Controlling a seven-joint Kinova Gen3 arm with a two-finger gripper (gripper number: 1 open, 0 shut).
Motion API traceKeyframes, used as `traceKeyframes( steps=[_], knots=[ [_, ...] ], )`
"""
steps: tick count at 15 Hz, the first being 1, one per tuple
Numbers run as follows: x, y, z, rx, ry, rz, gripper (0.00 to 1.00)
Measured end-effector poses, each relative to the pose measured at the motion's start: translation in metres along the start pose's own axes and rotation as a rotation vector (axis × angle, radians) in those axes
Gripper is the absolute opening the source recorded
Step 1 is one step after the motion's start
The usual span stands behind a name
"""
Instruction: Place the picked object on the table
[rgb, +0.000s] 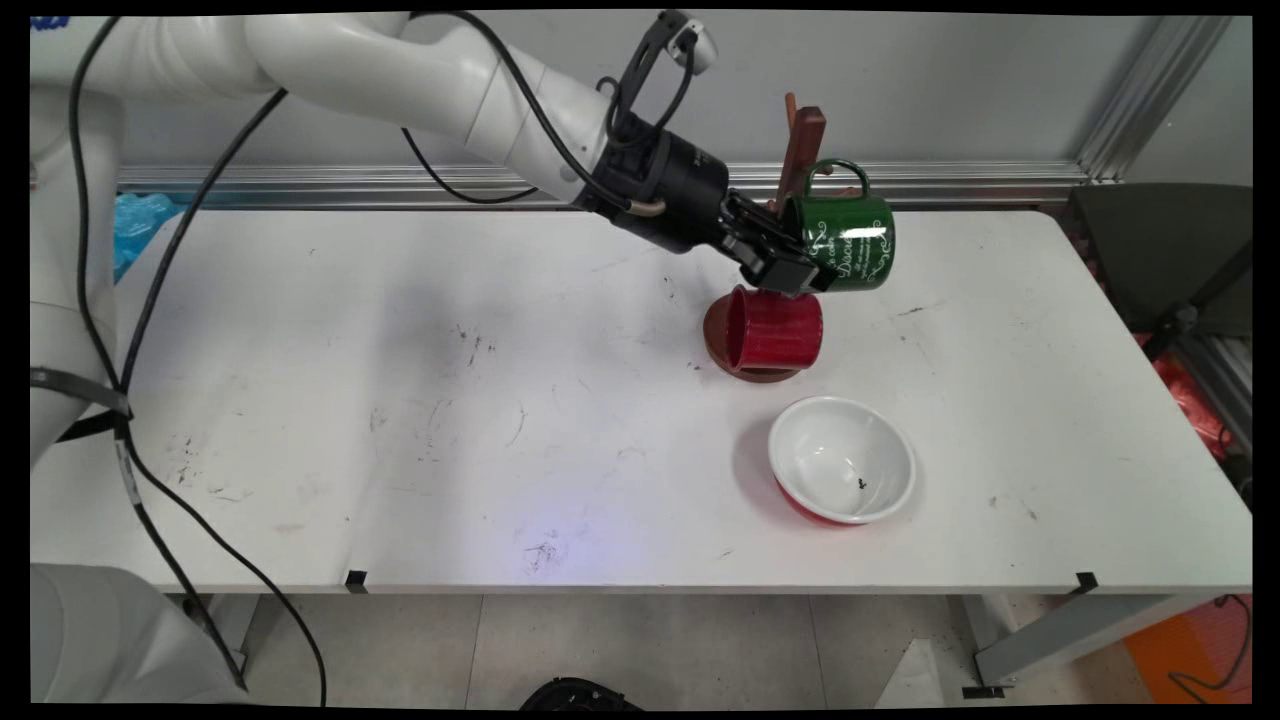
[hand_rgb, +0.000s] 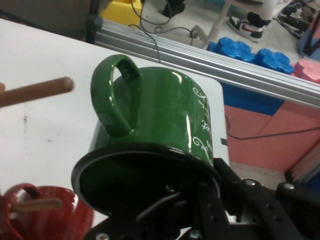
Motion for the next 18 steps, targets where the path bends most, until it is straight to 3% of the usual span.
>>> traceKeyframes(
  steps=[3, 10, 14, 18],
  knots=[
    [-0.001, 0.009, -0.012, -0.014, -0.029, 0.000, 0.00],
    [-0.015, 0.014, -0.049, -0.010, -0.153, 0.011, 0.00],
    [-0.026, 0.007, -0.072, 0.014, -0.240, 0.032, 0.00],
    [-0.039, -0.013, -0.102, 0.066, -0.371, 0.076, 0.00]
  ],
)
